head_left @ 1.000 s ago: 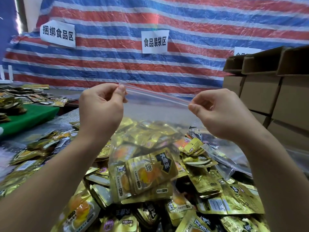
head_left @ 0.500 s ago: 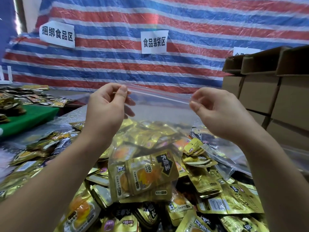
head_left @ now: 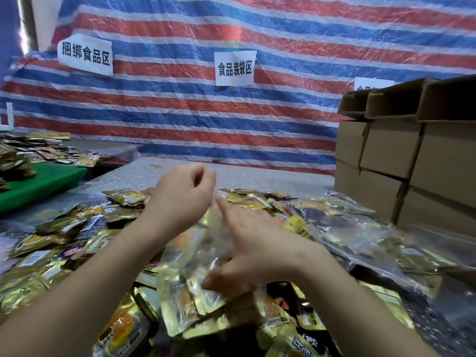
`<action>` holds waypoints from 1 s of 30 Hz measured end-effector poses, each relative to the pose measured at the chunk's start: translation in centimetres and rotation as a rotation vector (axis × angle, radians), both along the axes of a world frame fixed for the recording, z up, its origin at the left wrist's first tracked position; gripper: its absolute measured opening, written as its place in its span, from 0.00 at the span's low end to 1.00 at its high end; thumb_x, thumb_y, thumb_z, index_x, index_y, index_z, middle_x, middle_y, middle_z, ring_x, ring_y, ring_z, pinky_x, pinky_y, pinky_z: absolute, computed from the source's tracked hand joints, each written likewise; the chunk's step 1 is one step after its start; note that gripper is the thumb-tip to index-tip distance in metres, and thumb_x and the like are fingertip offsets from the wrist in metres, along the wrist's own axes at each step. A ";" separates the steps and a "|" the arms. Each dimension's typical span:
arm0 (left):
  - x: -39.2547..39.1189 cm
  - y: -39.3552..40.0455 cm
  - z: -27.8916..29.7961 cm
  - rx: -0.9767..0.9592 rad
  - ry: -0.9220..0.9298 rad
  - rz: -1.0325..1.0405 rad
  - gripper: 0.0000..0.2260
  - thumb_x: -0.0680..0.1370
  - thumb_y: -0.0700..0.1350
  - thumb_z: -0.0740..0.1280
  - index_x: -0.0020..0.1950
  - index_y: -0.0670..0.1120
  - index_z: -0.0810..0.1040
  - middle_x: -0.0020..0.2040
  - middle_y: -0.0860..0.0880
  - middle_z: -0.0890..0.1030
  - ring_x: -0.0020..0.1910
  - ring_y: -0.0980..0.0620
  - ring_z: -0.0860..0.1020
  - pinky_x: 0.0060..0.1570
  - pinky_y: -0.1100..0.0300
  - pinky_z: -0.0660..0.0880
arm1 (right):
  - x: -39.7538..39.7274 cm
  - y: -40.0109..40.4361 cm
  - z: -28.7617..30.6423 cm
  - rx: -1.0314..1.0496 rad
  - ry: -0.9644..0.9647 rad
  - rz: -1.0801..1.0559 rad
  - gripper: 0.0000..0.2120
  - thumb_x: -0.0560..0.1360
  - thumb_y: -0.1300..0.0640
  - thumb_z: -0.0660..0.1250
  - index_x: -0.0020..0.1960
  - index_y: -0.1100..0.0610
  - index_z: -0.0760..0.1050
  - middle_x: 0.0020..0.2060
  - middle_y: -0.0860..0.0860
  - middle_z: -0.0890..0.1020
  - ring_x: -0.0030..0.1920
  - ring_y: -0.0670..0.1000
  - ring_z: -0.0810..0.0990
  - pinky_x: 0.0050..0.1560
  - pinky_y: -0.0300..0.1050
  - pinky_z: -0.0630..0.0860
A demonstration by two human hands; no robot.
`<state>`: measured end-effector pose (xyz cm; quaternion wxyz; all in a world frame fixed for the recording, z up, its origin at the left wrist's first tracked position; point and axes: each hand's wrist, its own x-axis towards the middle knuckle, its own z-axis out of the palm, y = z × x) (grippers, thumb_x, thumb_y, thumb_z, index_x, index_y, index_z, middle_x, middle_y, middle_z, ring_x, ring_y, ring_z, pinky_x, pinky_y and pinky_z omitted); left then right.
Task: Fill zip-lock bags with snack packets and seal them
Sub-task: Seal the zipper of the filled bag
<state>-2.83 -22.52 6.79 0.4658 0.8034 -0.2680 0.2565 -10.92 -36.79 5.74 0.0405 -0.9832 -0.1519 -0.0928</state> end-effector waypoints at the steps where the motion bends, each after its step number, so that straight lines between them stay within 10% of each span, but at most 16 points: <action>1: 0.1 0.0 -0.3 0.058 -0.028 0.048 0.21 0.82 0.51 0.60 0.30 0.43 0.71 0.25 0.48 0.74 0.29 0.47 0.72 0.32 0.52 0.68 | 0.2 0.1 -0.4 0.035 0.041 0.018 0.58 0.62 0.30 0.75 0.79 0.46 0.45 0.72 0.49 0.70 0.71 0.53 0.69 0.72 0.56 0.66; 6: 0.4 -0.1 -0.8 0.177 -0.033 0.113 0.19 0.81 0.54 0.61 0.34 0.46 0.74 0.31 0.49 0.77 0.34 0.49 0.76 0.37 0.52 0.71 | 0.7 0.2 -1.0 0.108 0.311 0.085 0.27 0.68 0.37 0.76 0.56 0.54 0.77 0.46 0.52 0.85 0.46 0.52 0.83 0.50 0.55 0.81; 13: 0.1 0.2 0.2 -0.057 -0.002 0.137 0.13 0.82 0.54 0.60 0.43 0.49 0.76 0.39 0.55 0.79 0.40 0.50 0.79 0.42 0.53 0.73 | 0.3 -2.3 1.4 0.226 0.229 0.143 0.16 0.80 0.49 0.67 0.36 0.53 0.72 0.26 0.44 0.71 0.27 0.41 0.68 0.29 0.36 0.65; 21: -0.7 0.3 0.7 -0.112 0.005 0.099 0.11 0.82 0.55 0.58 0.46 0.52 0.75 0.42 0.56 0.80 0.39 0.51 0.81 0.44 0.50 0.78 | 1.8 -12.3 3.6 1.196 -0.389 -0.524 0.11 0.81 0.55 0.63 0.49 0.63 0.75 0.40 0.55 0.77 0.37 0.52 0.75 0.32 0.41 0.72; 27: -0.8 0.0 0.4 -0.071 0.024 0.050 0.11 0.82 0.53 0.59 0.48 0.50 0.76 0.42 0.55 0.80 0.41 0.52 0.80 0.45 0.48 0.79 | 2.5 -16.2 1.7 0.897 -0.601 -1.000 0.28 0.77 0.52 0.64 0.73 0.62 0.64 0.69 0.59 0.69 0.65 0.62 0.72 0.65 0.60 0.72; 30: -0.7 -0.1 0.2 -0.066 0.026 0.033 0.11 0.82 0.53 0.59 0.46 0.51 0.76 0.41 0.56 0.80 0.40 0.53 0.80 0.45 0.49 0.78 | 2.5 -15.8 1.9 0.761 -0.647 -0.909 0.21 0.78 0.54 0.61 0.70 0.58 0.70 0.67 0.56 0.72 0.60 0.57 0.74 0.56 0.51 0.74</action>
